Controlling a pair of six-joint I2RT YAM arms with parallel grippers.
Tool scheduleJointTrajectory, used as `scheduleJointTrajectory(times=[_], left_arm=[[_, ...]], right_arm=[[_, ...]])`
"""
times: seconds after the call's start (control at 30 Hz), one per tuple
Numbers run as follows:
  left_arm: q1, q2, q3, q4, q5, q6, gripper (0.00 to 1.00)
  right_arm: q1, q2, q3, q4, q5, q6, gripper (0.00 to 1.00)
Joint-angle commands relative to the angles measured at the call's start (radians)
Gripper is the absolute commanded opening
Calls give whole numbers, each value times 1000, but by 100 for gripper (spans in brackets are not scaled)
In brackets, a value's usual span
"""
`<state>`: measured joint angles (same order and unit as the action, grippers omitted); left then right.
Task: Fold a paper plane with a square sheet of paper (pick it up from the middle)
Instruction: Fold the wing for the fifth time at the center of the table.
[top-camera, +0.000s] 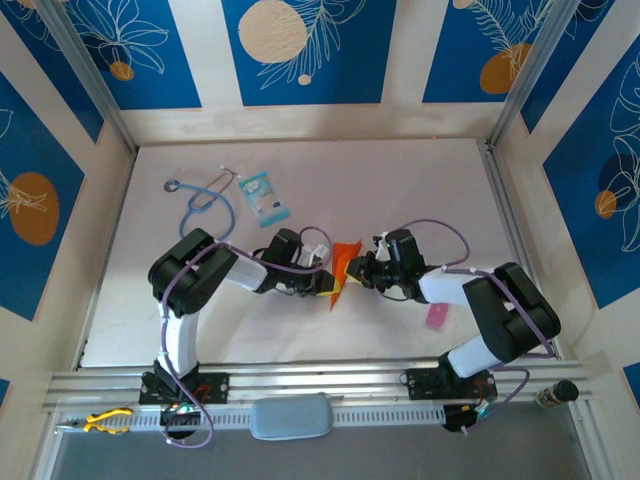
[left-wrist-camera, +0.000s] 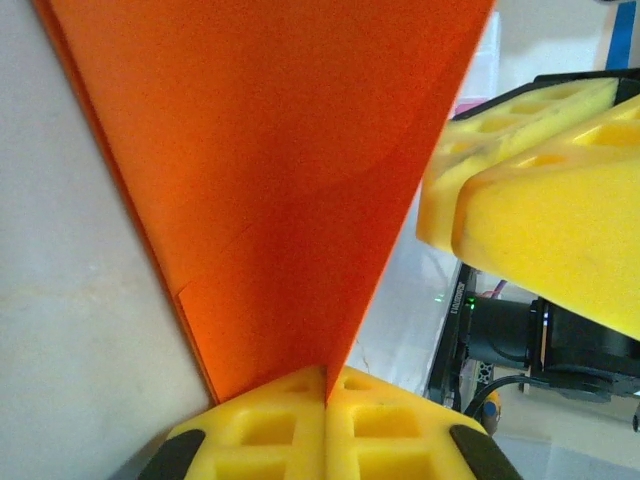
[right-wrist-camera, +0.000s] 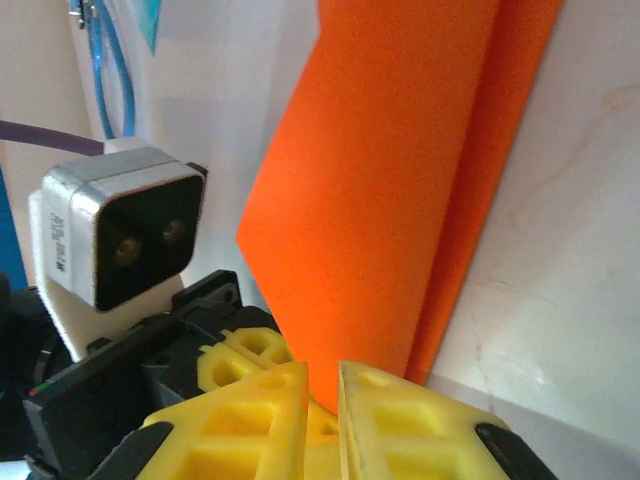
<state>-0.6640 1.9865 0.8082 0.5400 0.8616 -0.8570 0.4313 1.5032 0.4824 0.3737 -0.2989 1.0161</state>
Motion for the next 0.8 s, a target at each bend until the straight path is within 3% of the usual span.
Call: scheduleJointTrajectory(times=[0.0, 0.5, 0.77], left_arm=[[15, 28, -25, 37, 10, -17, 0], [30, 22, -40, -1, -2, -33, 0], [41, 24, -28, -74, -8, -17, 0]], right_arm=[[-5, 30, 45, 39, -59, -33, 15], [-29, 185, 115, 70, -85, -45, 9], [-32, 183, 108, 62, -66, -41, 9]])
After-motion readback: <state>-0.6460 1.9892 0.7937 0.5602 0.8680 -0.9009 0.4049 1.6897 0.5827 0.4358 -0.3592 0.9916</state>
